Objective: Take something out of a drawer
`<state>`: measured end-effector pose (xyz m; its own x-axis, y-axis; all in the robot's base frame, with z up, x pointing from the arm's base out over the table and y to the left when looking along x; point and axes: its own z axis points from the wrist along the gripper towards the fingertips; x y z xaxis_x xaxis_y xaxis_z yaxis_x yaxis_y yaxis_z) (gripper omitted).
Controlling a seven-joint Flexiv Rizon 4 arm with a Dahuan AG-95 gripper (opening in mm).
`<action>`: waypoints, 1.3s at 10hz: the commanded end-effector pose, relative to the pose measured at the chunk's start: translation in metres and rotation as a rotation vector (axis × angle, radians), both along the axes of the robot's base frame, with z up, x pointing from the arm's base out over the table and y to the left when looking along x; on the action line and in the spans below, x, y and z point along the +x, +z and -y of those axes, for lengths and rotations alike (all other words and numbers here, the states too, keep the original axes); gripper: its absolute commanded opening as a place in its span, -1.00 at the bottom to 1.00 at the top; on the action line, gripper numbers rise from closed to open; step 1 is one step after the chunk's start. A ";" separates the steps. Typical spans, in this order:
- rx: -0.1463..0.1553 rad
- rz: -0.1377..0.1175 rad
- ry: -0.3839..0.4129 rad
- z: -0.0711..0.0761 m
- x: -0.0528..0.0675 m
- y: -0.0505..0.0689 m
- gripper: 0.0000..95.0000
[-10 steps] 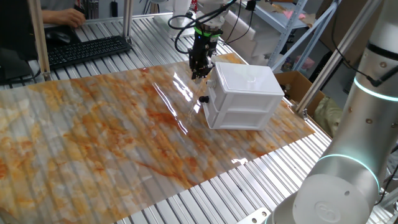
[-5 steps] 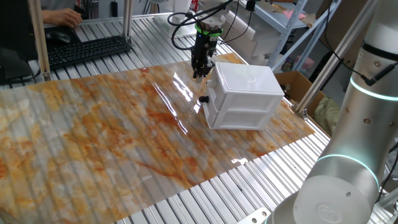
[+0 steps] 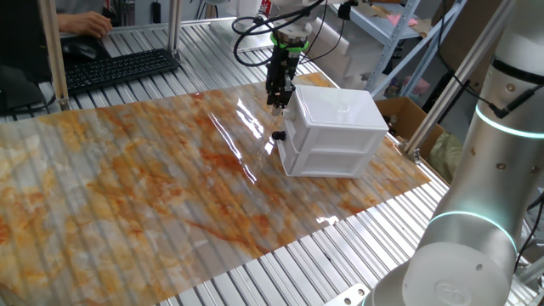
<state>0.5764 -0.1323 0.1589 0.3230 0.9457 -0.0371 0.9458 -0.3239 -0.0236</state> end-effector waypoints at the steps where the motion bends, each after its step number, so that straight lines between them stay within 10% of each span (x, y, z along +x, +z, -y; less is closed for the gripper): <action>1: 0.009 0.000 -0.056 0.007 0.004 -0.001 -0.20; 2: 0.011 0.001 -0.069 0.008 0.004 -0.002 -0.20; 3: 0.013 0.003 -0.084 0.009 0.003 -0.003 0.20; 13: 0.034 0.001 -0.152 0.012 0.000 -0.004 0.20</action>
<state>0.5757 -0.1438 0.1553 0.4627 0.8865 -0.0044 0.8859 -0.4625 -0.0362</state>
